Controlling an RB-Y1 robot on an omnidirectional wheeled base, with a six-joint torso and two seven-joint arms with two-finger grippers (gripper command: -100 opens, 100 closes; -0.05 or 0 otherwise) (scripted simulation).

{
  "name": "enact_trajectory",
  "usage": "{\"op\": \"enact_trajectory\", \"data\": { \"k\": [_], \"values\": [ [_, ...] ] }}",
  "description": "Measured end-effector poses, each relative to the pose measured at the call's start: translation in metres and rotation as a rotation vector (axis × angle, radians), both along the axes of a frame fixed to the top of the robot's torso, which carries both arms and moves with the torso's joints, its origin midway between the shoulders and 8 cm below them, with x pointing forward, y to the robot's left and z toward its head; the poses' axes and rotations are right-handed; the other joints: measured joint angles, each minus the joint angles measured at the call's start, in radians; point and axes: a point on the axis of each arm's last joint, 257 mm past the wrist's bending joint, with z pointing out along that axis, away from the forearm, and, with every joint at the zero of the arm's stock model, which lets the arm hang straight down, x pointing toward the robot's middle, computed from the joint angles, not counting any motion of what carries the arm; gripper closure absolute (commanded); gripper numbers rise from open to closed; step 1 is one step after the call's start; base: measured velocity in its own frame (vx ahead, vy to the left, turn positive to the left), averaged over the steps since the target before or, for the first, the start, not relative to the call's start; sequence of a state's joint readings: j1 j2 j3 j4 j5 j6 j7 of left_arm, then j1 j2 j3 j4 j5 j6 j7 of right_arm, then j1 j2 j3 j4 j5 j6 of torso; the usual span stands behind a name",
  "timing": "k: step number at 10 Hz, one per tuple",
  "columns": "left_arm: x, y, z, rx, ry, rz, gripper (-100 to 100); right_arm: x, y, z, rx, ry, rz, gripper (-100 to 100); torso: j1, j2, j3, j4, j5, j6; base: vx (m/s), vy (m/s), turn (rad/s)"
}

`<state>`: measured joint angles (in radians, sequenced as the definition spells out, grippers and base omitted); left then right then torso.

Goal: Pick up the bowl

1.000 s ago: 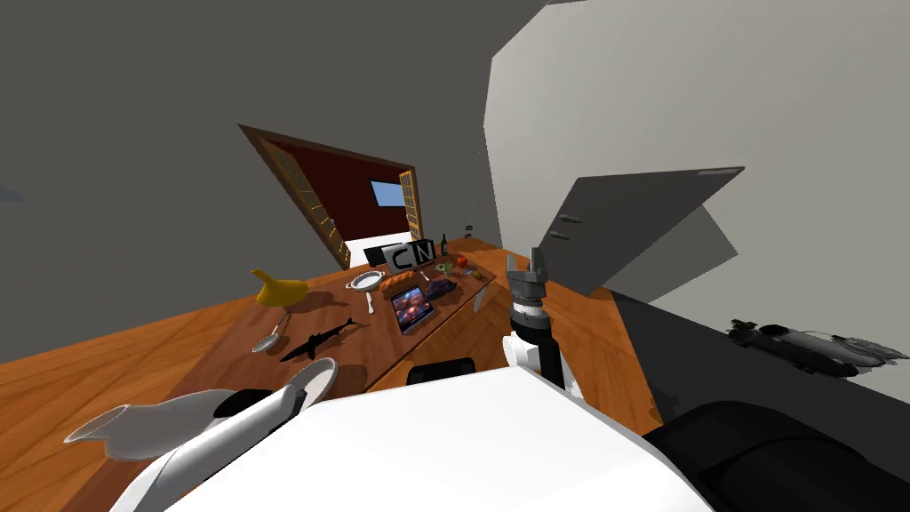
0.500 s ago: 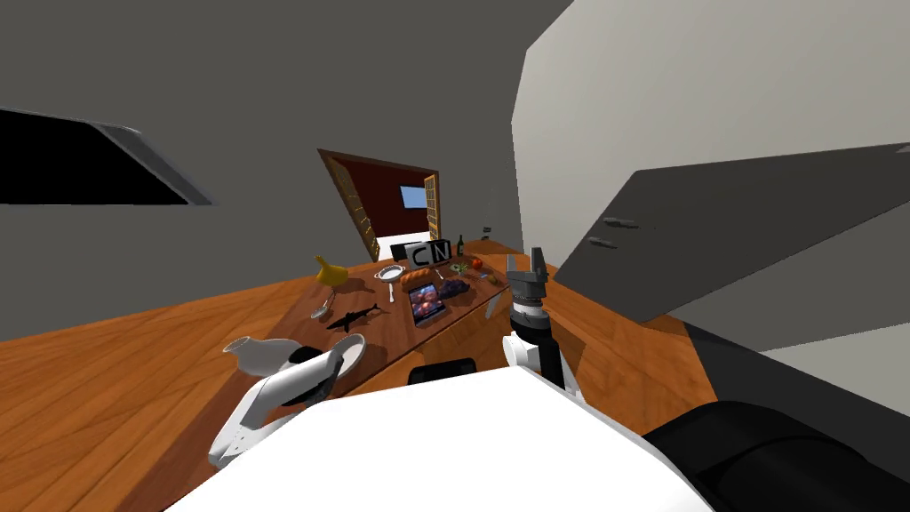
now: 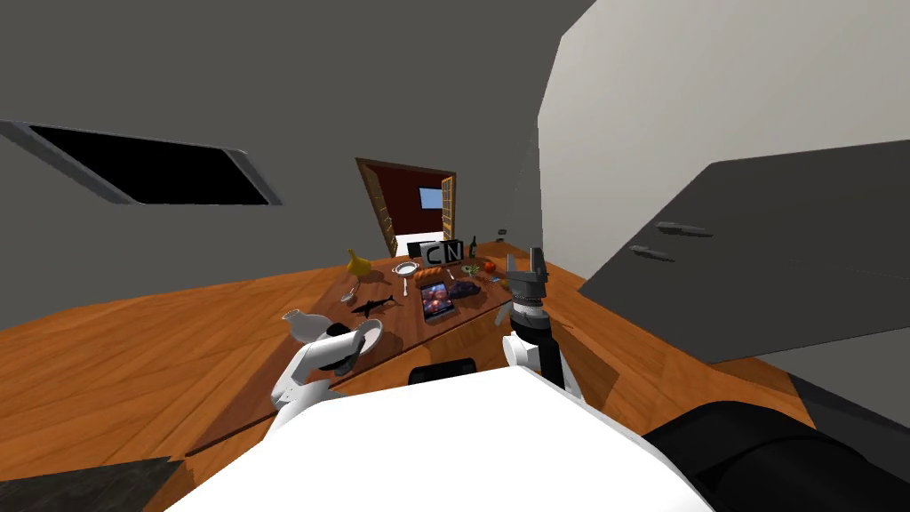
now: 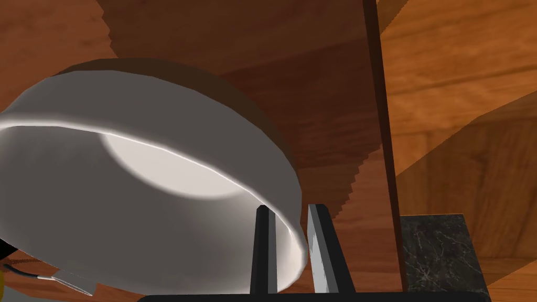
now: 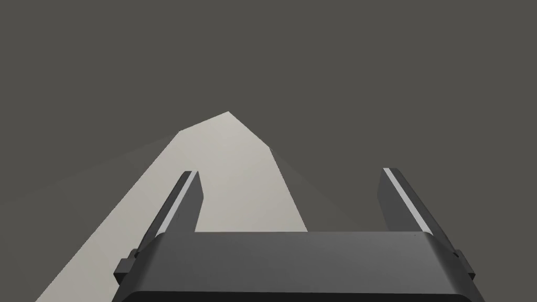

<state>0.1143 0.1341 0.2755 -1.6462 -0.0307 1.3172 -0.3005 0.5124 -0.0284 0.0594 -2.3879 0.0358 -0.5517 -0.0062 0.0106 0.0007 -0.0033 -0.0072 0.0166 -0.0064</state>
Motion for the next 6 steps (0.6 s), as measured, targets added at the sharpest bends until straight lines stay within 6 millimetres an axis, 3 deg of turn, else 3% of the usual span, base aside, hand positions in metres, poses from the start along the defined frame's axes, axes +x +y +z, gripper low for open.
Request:
{"op": "enact_trajectory", "data": {
  "k": [1, 2, 6],
  "values": [
    [0.013, -0.007, 0.001, 0.008, 0.010, -0.031, 100, 0.000, 0.000, 0.000, 0.000, 0.000, 0.000, 0, 0.000, 0.000, 0.000, 0.000, 0.000, 0.000, -0.004, 0.002, 0.340],
    [0.024, -0.019, 0.005, 0.012, 0.006, -0.064, 100, 0.000, 0.000, 0.000, 0.000, 0.000, 0.000, 0, 0.000, 0.000, 0.000, 0.000, 0.000, 0.000, -0.003, -0.002, 0.066],
    [0.071, -0.044, 0.015, 0.044, 0.004, -0.175, 100, 0.000, 0.000, 0.000, 0.000, 0.000, 0.000, 0, 0.000, 0.000, 0.000, 0.000, -0.001, -0.001, -0.003, 0.002, 0.344]
  ]
}}
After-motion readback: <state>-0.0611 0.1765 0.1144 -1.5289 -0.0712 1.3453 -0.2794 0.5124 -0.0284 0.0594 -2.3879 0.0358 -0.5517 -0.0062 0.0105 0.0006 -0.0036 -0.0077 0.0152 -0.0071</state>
